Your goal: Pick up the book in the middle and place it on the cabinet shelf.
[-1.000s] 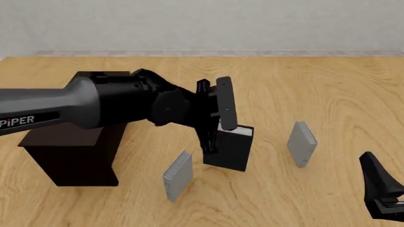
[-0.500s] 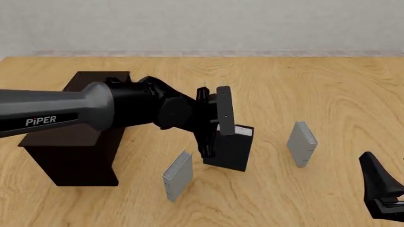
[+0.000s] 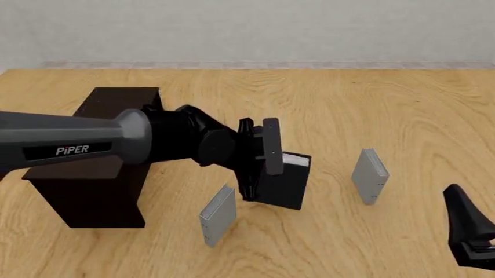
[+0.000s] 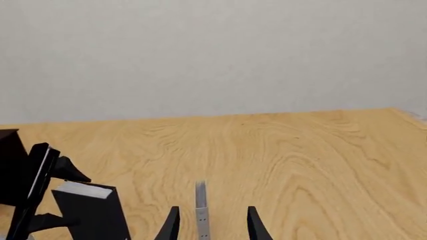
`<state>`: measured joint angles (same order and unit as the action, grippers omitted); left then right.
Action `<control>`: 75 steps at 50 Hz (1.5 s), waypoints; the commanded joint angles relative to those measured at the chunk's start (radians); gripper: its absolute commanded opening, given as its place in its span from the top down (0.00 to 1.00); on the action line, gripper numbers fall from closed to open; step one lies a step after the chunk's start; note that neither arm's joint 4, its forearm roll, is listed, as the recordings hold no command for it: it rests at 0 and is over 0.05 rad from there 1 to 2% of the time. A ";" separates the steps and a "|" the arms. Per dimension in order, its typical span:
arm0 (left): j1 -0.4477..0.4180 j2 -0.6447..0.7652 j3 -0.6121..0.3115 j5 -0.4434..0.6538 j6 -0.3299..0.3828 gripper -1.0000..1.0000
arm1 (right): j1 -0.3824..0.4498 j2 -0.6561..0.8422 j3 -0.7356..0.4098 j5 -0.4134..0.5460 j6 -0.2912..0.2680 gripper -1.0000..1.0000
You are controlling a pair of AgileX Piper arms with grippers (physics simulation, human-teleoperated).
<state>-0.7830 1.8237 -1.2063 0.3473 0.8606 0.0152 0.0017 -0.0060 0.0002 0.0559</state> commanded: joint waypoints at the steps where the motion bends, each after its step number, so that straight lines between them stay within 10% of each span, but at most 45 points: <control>1: 0.006 0.000 0.006 0.004 0.021 1.00 | -0.013 -0.001 -0.001 -0.009 0.001 0.00; 35: 0.045 -0.146 -0.033 -0.063 0.157 1.00 | -0.018 -0.001 -0.001 -0.008 -0.003 0.00; 75: 0.125 -0.489 0.134 -0.125 0.282 1.00 | -0.005 -0.001 -0.005 -0.001 -0.008 0.00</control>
<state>-0.6789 1.4141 -1.0798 0.2298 1.1160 0.0094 0.0004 -0.0112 -0.0014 0.0494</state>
